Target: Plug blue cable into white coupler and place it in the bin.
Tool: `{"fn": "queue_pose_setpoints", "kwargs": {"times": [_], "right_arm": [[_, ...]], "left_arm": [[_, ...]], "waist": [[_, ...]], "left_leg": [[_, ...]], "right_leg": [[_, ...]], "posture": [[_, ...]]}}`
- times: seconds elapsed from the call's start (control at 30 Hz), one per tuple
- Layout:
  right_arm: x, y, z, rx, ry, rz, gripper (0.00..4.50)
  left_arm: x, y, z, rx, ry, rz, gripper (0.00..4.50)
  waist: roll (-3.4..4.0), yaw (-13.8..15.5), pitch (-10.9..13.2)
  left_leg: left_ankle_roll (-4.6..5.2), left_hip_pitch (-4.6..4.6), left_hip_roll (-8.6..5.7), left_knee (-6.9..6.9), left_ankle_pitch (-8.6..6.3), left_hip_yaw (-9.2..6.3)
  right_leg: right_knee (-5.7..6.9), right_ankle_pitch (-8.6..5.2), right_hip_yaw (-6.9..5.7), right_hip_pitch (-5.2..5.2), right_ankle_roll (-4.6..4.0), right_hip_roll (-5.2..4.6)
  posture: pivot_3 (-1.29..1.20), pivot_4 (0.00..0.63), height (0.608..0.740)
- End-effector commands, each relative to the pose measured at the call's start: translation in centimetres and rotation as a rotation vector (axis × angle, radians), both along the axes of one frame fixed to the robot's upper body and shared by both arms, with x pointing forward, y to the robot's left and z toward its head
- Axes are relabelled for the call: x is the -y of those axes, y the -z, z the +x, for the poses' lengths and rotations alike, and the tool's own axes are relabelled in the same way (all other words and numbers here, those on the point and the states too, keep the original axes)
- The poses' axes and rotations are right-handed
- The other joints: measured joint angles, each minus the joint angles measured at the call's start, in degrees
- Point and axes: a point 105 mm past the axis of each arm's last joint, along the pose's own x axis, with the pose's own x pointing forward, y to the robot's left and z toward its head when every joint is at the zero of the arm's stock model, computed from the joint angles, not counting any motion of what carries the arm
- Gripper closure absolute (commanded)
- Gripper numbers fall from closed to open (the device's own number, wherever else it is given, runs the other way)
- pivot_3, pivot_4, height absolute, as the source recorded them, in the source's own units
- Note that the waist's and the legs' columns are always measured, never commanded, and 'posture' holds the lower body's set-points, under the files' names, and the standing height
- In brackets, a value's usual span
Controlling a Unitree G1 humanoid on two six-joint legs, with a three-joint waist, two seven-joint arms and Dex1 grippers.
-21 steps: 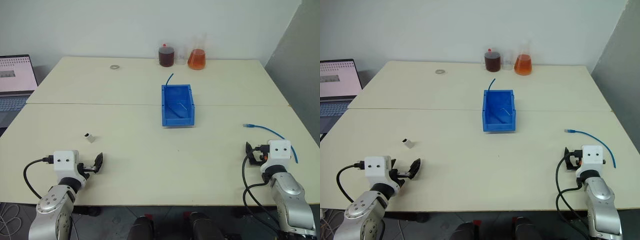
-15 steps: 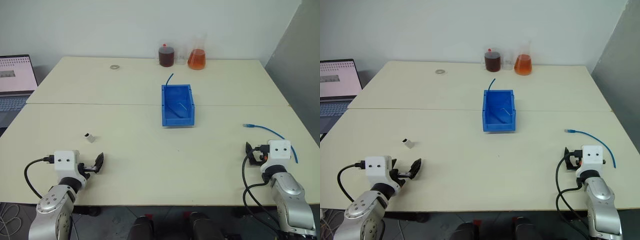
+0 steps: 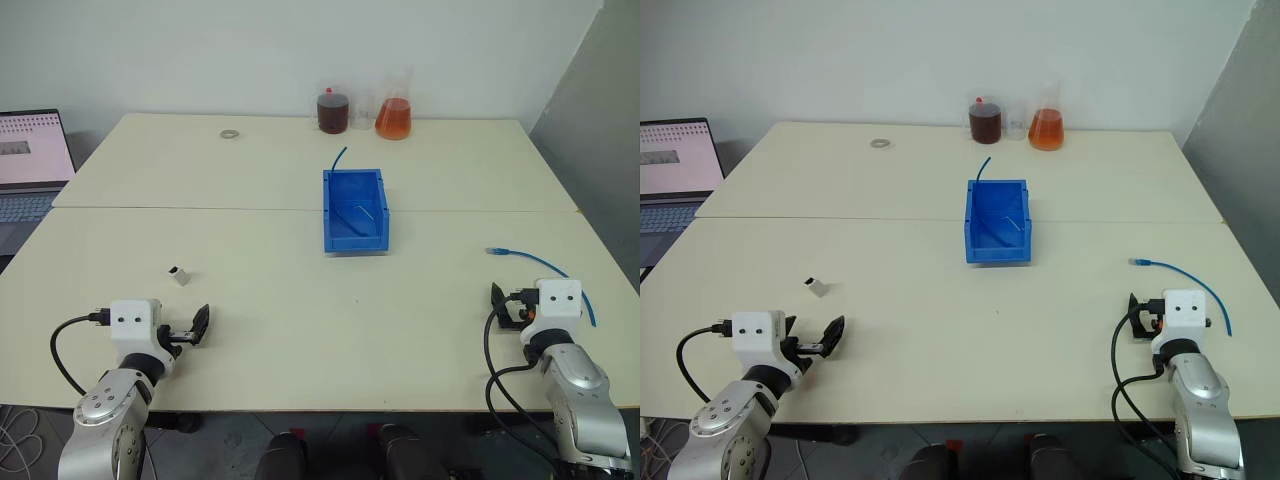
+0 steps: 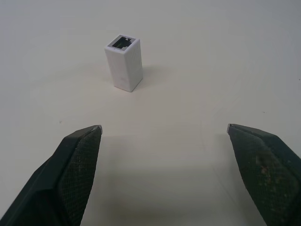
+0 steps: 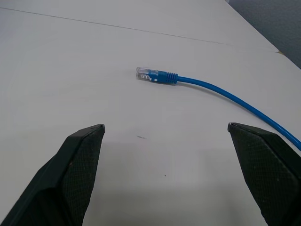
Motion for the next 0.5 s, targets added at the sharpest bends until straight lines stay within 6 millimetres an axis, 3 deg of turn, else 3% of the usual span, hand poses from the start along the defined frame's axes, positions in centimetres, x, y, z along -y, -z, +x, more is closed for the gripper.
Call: {"fn": "queue_pose_setpoints", "kwargs": {"times": [0.03,0.5], "right_arm": [[-0.11,-1.61,0.24,0.06,-0.009,-0.016,0.03],[-0.17,-1.59,0.12,0.062,-0.007,-0.016,0.03]], "left_arm": [[0.41,-1.48,0.2,0.054,0.015,0.02,0.0],[0.48,-1.73,0.29,0.061,0.027,0.025,0.0]], "waist": [[0.0,0.0,0.0],[0.0,0.0,0.0]], "left_leg": [[0.0,0.0,0.0,0.0,0.0,0.0],[0.0,0.0,0.0,0.0,0.0,0.0]], "right_leg": [[0.0,0.0,0.0,0.0,0.0,0.0],[0.0,0.0,0.0,0.0,0.0,0.0]], "posture": [[0.0,0.15,0.74],[0.0,0.15,0.74]]}}
